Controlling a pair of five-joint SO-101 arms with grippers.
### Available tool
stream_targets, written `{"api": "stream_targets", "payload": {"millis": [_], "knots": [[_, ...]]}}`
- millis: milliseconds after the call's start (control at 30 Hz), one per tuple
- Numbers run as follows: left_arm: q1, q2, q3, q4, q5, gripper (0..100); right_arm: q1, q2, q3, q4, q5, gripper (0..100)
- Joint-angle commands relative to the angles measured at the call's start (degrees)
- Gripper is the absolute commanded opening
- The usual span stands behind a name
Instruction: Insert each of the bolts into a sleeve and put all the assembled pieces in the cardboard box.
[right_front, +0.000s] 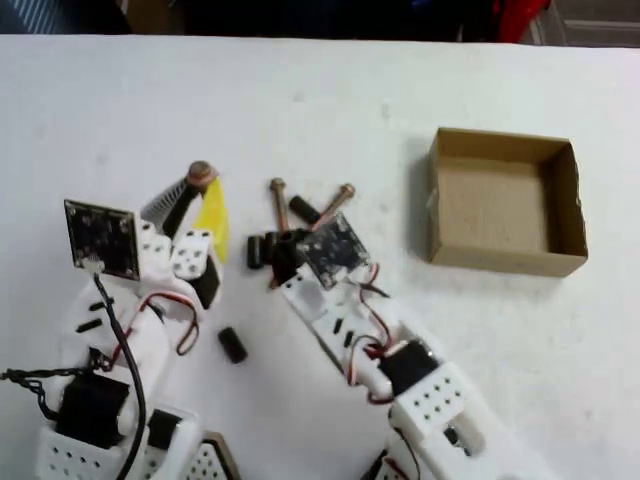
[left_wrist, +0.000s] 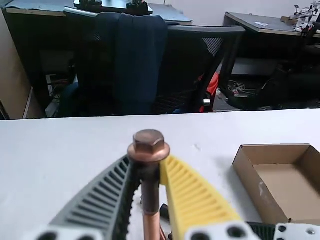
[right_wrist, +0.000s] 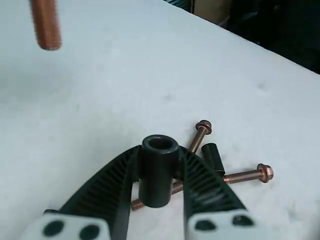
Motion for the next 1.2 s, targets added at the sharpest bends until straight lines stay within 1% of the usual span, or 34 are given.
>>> {"api": "stream_targets", "payload": {"millis": [0, 167, 233, 367, 533, 733, 900, 1067, 1167], "knots": [[1.19, -1.01, -1.14, -2.29, 0.44, 2, -0.57, -8.40, 0.62, 2.68, -0.53, 1.6], [1.19, 1.27, -4.31, -1.58, 0.53, 2, -0.40, -16.75, 5.19, 3.21, -0.53, 1.6], [1.27, 5.05, -7.30, -0.18, 0.62, 2, -0.48, -18.77, 6.51, 3.30, -0.53, 1.6], [1.27, 14.64, -15.12, 4.22, 4.04, 2, -0.40, -21.49, 8.79, 3.56, -0.53, 1.6], [2.42, 21.76, -20.92, 5.27, 4.48, 2, -0.48, -24.57, 11.60, 3.65, -0.53, 1.6], [6.81, 23.60, -21.27, 5.19, 4.31, 2, -0.57, -31.60, 14.95, 3.82, -0.53, 1.6], [9.10, 23.60, -21.10, 5.19, 4.48, 2, -0.57, -37.41, 18.29, 3.91, -0.53, 1.6], [12.97, 23.60, -17.93, 4.48, 4.40, 2, -0.57, -40.57, 20.22, 4.00, -0.44, 1.6], [13.05, 23.60, -16.70, 1.32, 4.22, 2, -0.57, -40.48, 20.22, 4.00, -0.44, 1.6]]}}
